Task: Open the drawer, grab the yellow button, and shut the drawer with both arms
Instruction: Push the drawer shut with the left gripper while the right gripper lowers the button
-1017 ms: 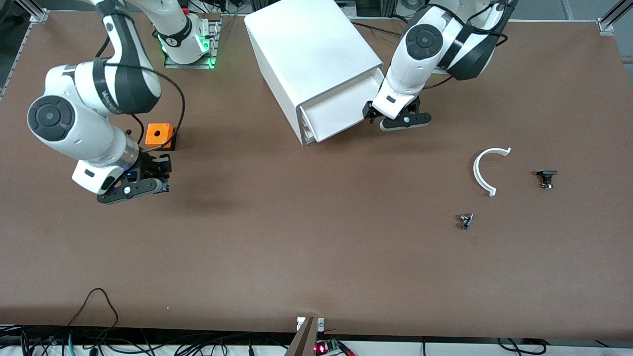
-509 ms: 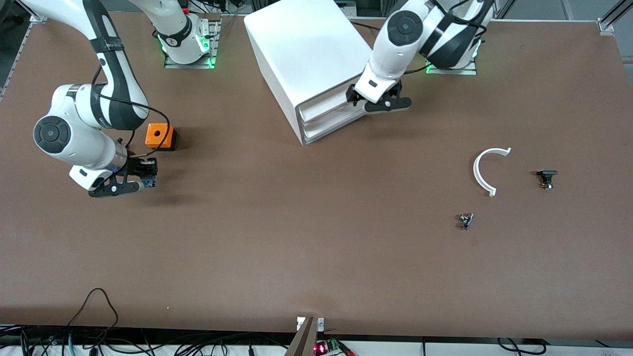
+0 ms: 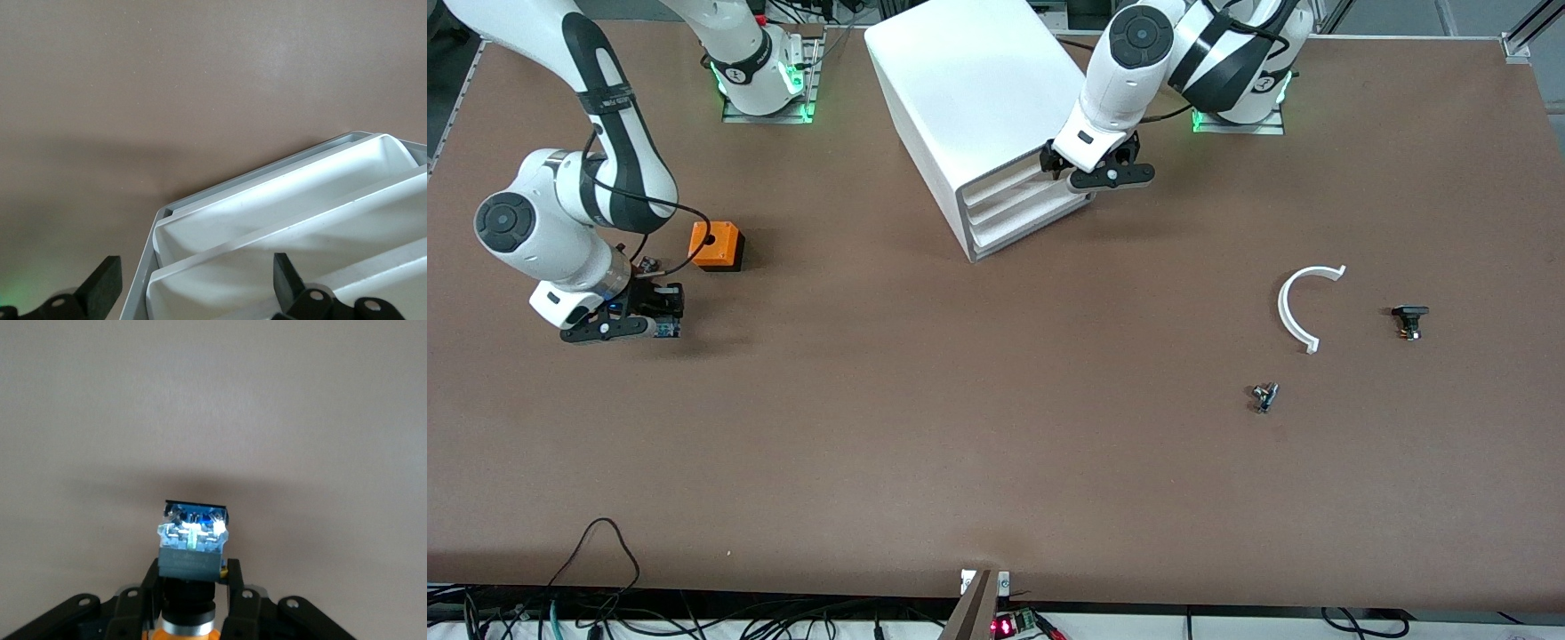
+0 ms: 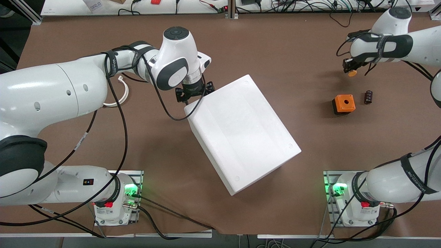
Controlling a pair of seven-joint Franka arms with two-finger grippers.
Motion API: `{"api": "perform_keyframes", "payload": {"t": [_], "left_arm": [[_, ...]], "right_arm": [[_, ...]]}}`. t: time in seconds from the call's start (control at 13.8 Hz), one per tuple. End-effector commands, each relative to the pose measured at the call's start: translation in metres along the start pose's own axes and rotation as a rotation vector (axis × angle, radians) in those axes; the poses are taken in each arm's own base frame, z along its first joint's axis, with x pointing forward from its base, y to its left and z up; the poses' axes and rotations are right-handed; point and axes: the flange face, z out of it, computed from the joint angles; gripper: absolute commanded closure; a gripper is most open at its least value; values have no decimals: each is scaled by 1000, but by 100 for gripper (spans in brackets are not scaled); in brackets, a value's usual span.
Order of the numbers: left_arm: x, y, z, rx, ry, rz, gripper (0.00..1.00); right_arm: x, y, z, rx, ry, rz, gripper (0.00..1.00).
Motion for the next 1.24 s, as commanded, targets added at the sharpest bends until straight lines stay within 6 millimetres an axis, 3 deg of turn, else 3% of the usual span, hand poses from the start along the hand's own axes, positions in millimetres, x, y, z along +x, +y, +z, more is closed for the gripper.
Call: {"api": "perform_keyframes", "payload": {"t": [0.0, 0.07, 0.15, 0.22, 0.29, 0.36, 0.51, 0.65, 0.8, 0.94, 1.02, 1.16], "left_arm": [[-1, -1, -3, -30, 4, 6, 0], [19, -11, -12, -58, 26, -34, 0], [45, -27, -21, -85, 45, -94, 0], [76, -43, -44, -133, 88, -155, 0], [97, -57, -57, -157, 111, -187, 0], [109, -68, -66, -148, 146, -158, 0], [153, -118, -110, -108, 211, -114, 0], [178, -156, -159, -88, 197, -63, 0], [188, -205, -209, -64, 153, -7, 0], [193, -248, -243, -53, 124, 60, 0], [193, -264, -256, -50, 113, 63, 0], [183, -274, -281, 36, 132, 65, 0]], "right_arm": [[-25, -9, 13, -17, 66, -35, 62], [-25, -9, 14, -17, 64, -44, 62], [-25, -10, 13, -17, 64, -53, 53], [-24, -9, 11, -15, 63, -38, 22], [-22, -9, 6, -13, 60, -40, 0], [-20, -8, -1, -11, 57, -39, 0], [-14, -12, -21, 2, 45, -37, 0], [3, -20, -54, 21, 7, -19, 0], [33, -15, -101, 38, -54, -19, 0], [58, -14, -158, 62, -97, -9, 0], [66, -17, -182, 96, -111, 3, 0], [75, -19, -213, 111, -99, 28, 0]]}}
